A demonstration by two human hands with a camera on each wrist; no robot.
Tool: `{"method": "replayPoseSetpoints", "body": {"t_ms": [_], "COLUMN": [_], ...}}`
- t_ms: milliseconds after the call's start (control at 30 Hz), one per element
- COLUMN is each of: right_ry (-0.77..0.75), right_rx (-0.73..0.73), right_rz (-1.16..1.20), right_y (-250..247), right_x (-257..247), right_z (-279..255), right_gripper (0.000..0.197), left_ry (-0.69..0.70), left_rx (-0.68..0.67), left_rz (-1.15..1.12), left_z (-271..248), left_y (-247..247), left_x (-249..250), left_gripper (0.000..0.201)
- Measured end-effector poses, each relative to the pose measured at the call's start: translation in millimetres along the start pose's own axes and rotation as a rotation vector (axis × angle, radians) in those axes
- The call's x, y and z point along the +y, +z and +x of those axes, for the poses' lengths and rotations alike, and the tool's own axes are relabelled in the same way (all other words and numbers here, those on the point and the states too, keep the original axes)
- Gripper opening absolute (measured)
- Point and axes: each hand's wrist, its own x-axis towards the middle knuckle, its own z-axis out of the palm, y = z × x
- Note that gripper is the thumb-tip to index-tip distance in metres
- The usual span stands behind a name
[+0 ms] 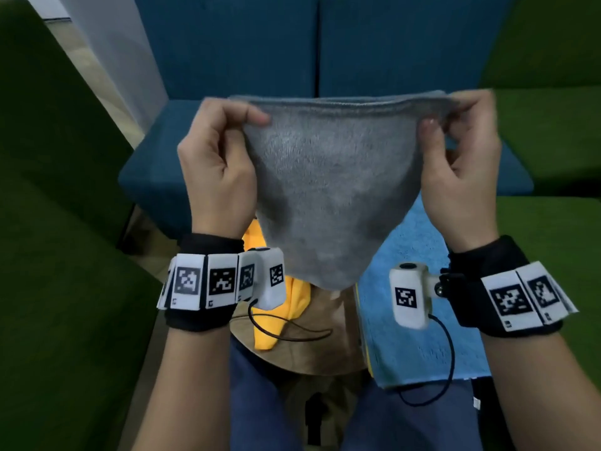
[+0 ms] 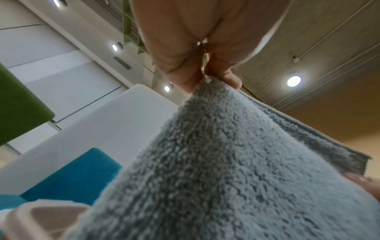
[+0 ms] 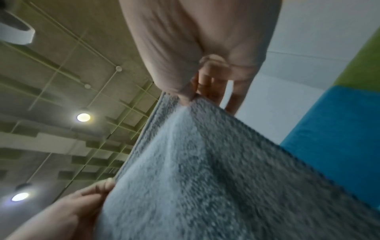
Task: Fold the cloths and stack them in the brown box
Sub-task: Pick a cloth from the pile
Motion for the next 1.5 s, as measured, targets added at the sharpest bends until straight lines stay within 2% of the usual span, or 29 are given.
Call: {"method": "replayPoseSetpoints", "body": {"t_ms": [100, 167, 267, 433, 533, 567, 633, 767, 867, 967, 1067, 1167, 1267, 1500], "right_ry": [-0.127, -0.166, -0.112, -0.022, 0.032, 0.057, 0.089, 0.067, 0.080, 0.205, 0.398, 0.500, 0.570, 0.555], "right_rx": [0.117, 0.121, 0.035, 0.019, -0.127, -0.174, -0.208, -0.168, -0.212, -0.283, -0.330, -0.387, -0.421, -0.442], "right_rz": [-0.044, -0.076, -0.134, -0.096, -0.152, -0.181, -0.229, -0.257, -0.194, -0.199, -0.258, -0.326, -0.371, -0.517], "right_y": [-6, -9, -13, -23, -22, -22, -28, -58, -77, -87, -86, -83, -83, -71], "right_x": [-8, -6, 2, 2, 9, 13, 16, 3, -6, 22, 79, 132, 154, 183], "right_z": [11, 18, 13, 1, -8, -12, -18, -19, -12, -9, -33, -69, -87, -55], "right_gripper": [0.019, 0.025, 0.028, 0.020, 0.063, 0.072, 0.072, 0.062, 0.059, 0.058, 0.061, 0.066, 0.068, 0.073], "left_ry": [0.083, 0.127, 0.113, 0.090, 0.119, 0.114, 0.072, -0.027, -0.172, -0.289, -0.408, -0.434, -0.470, -0.465], "left_rx": [-0.079, -0.175, -0.253, -0.297, -0.319, -0.323, -0.332, -0.368, -0.388, -0.447, -0.605, -0.763, -0.899, -0.918], "left_rz": [-0.086, -0.075, 0.046, 0.083, 0.081, 0.090, 0.106, 0.039, -0.072, -0.070, 0.008, 0.118, 0.295, 0.515], "left_z": [8, 9, 3, -4, -6, -7, -13, -28, -33, -43, -75, -113, -131, -110], "left_y": [-1, 2, 10, 20, 30, 32, 33, 35, 50, 80, 113, 138, 152, 189], "left_x": [23, 29, 20, 18, 20, 18, 15, 19, 15, -5, -34, -66, -83, -94], "left_gripper": [0.030, 0.047, 0.063, 0.064, 0.065, 0.064, 0.064, 0.062, 0.064, 0.063, 0.061, 0.070, 0.078, 0.084]}}
